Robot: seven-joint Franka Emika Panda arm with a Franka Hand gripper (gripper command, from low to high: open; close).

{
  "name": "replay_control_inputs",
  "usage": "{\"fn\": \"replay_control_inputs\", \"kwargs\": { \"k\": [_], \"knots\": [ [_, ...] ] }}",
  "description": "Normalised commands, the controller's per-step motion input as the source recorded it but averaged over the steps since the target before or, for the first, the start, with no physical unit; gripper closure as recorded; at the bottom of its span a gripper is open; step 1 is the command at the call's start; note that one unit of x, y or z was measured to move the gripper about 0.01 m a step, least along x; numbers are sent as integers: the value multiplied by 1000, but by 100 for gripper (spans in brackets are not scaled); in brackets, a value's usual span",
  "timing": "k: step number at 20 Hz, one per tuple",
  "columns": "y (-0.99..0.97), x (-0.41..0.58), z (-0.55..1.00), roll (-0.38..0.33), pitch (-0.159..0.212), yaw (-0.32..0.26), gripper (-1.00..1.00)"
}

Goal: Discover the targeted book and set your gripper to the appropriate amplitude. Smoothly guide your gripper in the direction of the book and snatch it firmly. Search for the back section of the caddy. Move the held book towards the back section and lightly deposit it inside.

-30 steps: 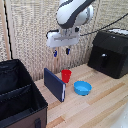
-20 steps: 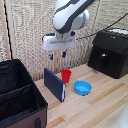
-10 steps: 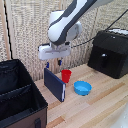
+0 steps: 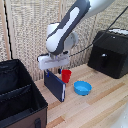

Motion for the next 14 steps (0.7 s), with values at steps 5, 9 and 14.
{"fn": "replay_control_inputs", "kwargs": {
  "k": [5,9,14],
  "knots": [
    [16,66,-98,-12,34,15,100],
    [0,10,0,0,1,6,100],
    [0,81,-78,5,30,34,100]
  ]
}}
